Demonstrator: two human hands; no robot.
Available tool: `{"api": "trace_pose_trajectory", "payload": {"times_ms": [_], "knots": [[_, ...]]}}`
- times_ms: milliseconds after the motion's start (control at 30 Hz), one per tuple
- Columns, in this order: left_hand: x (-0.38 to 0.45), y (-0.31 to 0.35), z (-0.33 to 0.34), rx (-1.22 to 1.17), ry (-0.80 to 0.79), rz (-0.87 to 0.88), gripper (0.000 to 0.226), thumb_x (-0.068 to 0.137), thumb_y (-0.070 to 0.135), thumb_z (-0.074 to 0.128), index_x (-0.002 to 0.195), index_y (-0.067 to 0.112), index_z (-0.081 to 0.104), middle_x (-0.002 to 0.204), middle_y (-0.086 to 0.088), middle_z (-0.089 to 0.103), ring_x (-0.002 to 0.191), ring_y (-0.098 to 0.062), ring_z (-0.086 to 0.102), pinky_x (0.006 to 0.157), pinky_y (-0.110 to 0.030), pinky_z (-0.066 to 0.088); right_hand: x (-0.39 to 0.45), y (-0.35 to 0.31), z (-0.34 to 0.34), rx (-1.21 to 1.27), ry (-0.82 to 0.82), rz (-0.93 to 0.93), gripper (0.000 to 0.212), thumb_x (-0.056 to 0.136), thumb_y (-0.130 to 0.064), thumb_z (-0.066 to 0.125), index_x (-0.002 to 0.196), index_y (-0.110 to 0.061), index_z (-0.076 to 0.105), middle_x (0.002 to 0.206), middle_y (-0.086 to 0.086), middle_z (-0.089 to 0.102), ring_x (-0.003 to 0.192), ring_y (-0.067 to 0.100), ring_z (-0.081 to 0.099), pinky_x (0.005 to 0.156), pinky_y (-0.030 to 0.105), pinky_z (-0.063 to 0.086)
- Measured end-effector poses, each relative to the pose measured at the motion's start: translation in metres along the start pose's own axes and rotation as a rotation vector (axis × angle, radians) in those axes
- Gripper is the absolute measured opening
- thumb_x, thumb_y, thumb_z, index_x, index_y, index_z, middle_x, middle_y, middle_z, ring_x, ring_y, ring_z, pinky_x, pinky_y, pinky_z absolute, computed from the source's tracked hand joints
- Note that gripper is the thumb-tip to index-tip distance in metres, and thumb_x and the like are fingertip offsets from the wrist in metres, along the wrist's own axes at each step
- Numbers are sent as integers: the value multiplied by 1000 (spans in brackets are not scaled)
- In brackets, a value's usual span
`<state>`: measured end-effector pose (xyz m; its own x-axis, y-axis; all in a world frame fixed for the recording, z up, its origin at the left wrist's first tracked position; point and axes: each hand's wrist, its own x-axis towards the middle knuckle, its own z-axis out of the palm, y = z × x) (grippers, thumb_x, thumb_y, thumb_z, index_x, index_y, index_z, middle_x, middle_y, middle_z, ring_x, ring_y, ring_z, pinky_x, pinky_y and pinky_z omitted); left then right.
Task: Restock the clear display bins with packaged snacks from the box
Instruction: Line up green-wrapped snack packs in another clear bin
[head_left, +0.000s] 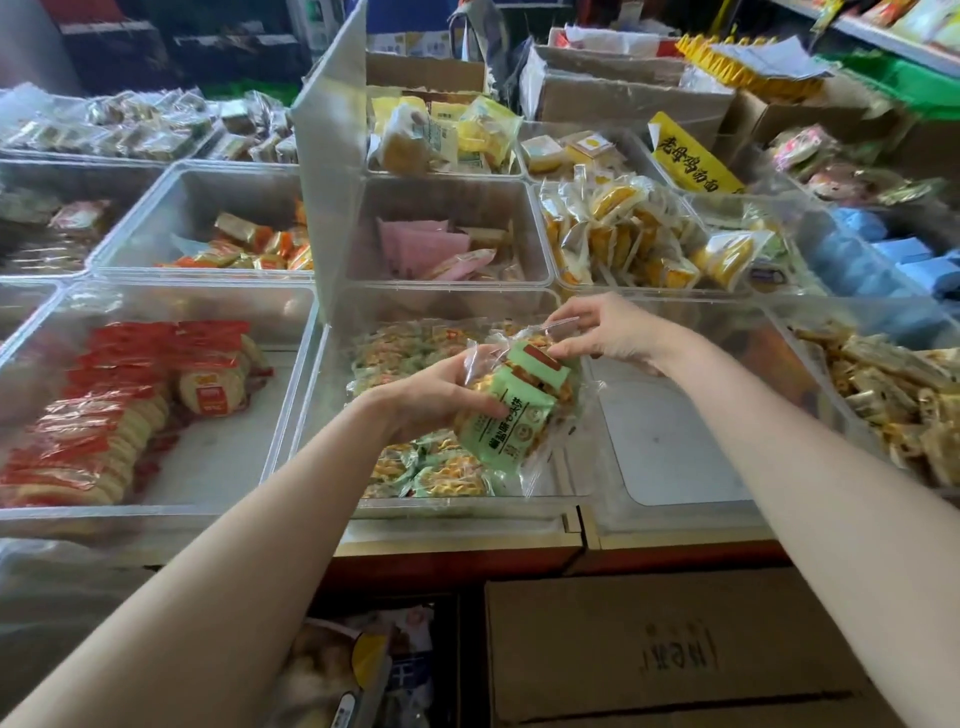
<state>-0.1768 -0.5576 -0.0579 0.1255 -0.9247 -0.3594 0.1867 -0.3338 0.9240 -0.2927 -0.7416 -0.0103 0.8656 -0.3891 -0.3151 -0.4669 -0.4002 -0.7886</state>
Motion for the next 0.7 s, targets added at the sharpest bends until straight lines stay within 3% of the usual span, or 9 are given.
{"api": "trace_pose_trajectory", "payload": {"times_ms": [100, 233, 300, 367, 467, 500, 600, 633, 700], "knots": [[9, -7, -1, -14, 17, -19, 55, 84, -6, 57, 127, 24, 44, 118, -11, 62, 108, -28, 61, 92, -46, 51, 12, 9, 11, -163, 42, -58, 35, 83, -6, 67, 113, -16, 51, 110, 8, 63, 84, 10, 59, 67, 21, 47], [16, -10, -7, -33, -19, -78, 47, 84, -4, 57, 119, 26, 48, 112, -8, 64, 106, -26, 62, 93, -46, 50, 24, -5, 16, -544, -186, -87, 58, 84, -1, 59, 135, -22, 40, 115, -4, 49, 82, 3, 53, 69, 17, 46], [21, -12, -7, -41, -36, -98, 48, 84, -4, 58, 118, 28, 49, 115, -10, 63, 109, -29, 61, 94, -48, 49, 28, -7, 18, -683, -226, -80, 56, 86, 2, 53, 136, -21, 44, 120, -5, 45, 81, 3, 50, 70, 18, 46], [22, -14, -8, -29, -4, -111, 46, 84, -3, 59, 120, 24, 49, 118, -13, 61, 110, -31, 60, 93, -49, 49, 32, -4, 22, -711, -166, -96, 51, 86, 6, 47, 130, -21, 51, 120, 0, 50, 93, 16, 54, 80, 27, 49], [15, -14, -20, 24, 107, -151, 47, 83, 1, 62, 125, 14, 45, 117, -14, 62, 104, -29, 64, 86, -44, 54, 37, 9, 35, -732, 3, -87, 38, 87, 5, 47, 117, -18, 57, 99, -2, 52, 92, 22, 52, 74, 31, 45], [12, -13, -26, 30, 146, -172, 45, 83, 2, 63, 124, 12, 46, 115, -14, 63, 101, -28, 64, 85, -43, 55, 39, 15, 41, -783, 64, -94, 37, 88, 4, 46, 117, -16, 56, 102, 1, 50, 94, 23, 51, 74, 31, 43], [-1, -7, -48, 104, 255, -234, 32, 83, 8, 65, 110, 17, 51, 109, -10, 64, 97, -25, 64, 83, -38, 55, 42, 28, 58, -897, 153, -115, 43, 95, -14, 41, 138, -17, 38, 141, 12, 36, 118, 34, 46, 91, 42, 42], [-5, -6, -54, 145, 298, -257, 30, 83, 11, 66, 108, 19, 51, 109, -10, 63, 97, -24, 64, 82, -37, 55, 42, 30, 65, -951, 162, -107, 47, 97, -24, 37, 143, -20, 28, 148, 11, 28, 125, 36, 40, 98, 46, 38], [-9, -5, -63, 215, 368, -288, 33, 82, 14, 68, 111, 18, 52, 109, -10, 64, 97, -24, 63, 79, -34, 54, 42, 35, 73, -975, 126, -50, 47, 99, -25, 31, 144, -17, 23, 151, 16, 21, 134, 41, 27, 107, 50, 28]]}}
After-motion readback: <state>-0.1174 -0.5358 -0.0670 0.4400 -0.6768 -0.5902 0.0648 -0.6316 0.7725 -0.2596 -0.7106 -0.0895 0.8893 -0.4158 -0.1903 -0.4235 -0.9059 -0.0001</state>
